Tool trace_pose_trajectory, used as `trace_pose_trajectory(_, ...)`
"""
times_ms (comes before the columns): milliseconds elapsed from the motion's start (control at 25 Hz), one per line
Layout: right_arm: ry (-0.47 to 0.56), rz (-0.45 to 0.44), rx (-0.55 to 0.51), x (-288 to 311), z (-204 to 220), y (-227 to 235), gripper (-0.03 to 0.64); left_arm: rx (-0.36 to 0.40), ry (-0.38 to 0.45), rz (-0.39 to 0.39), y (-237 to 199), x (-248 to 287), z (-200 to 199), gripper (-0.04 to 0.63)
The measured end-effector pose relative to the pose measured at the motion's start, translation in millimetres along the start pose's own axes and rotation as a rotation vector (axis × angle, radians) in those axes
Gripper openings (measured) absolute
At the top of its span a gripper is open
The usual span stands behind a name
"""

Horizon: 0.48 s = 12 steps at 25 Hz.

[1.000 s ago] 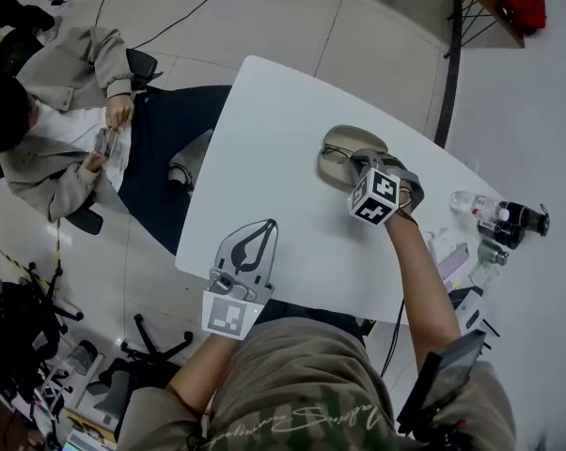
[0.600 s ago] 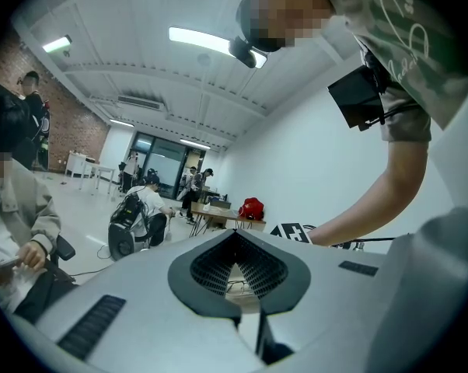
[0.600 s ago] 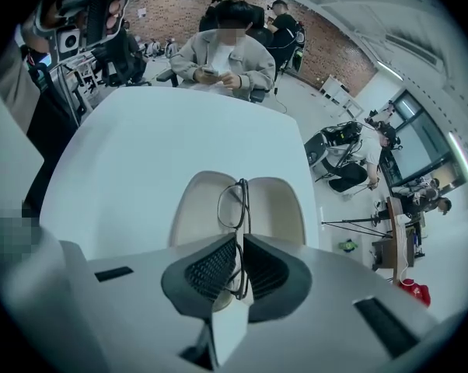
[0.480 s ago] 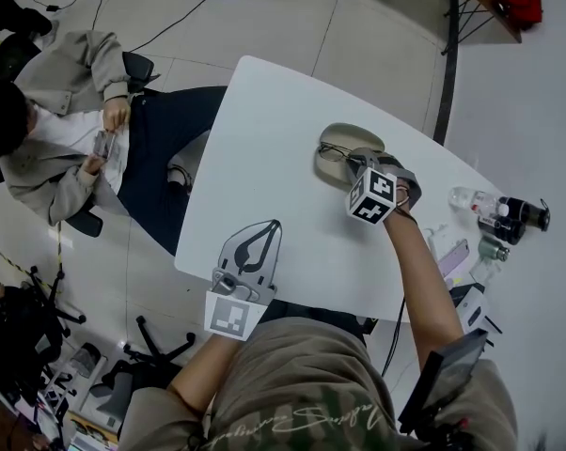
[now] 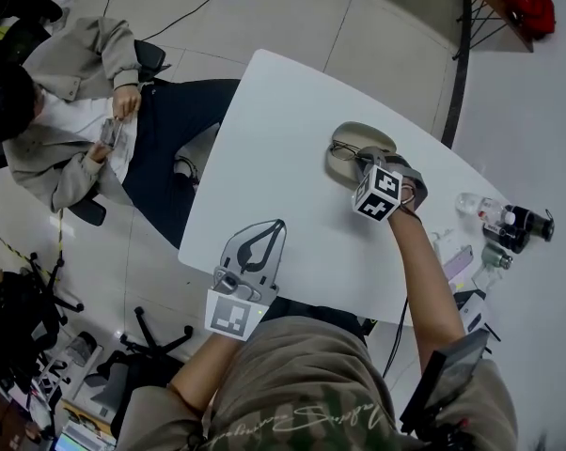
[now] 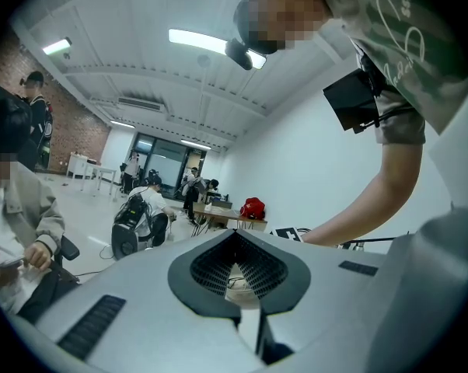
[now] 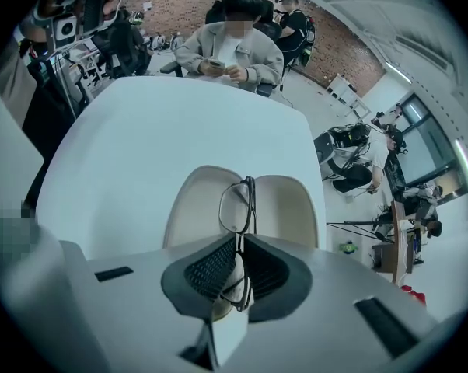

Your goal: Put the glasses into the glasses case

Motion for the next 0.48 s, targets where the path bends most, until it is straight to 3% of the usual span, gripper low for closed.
trace_pose_trajectory(480,-0.024,0.028,-0.034,7.3,-3.6,4.2,0.015,-0.020,0.011,0.006,-3.9,4.3,0.9,0.006)
Point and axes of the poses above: the fingertips, and each gripper's own axes: x forward along the fingers, y to its right, z out of its underside, the point moved 6 cm from there along -x, backward along the fingers, and after that the axes turned 4 degrees about -y, right-handed, at the moved point
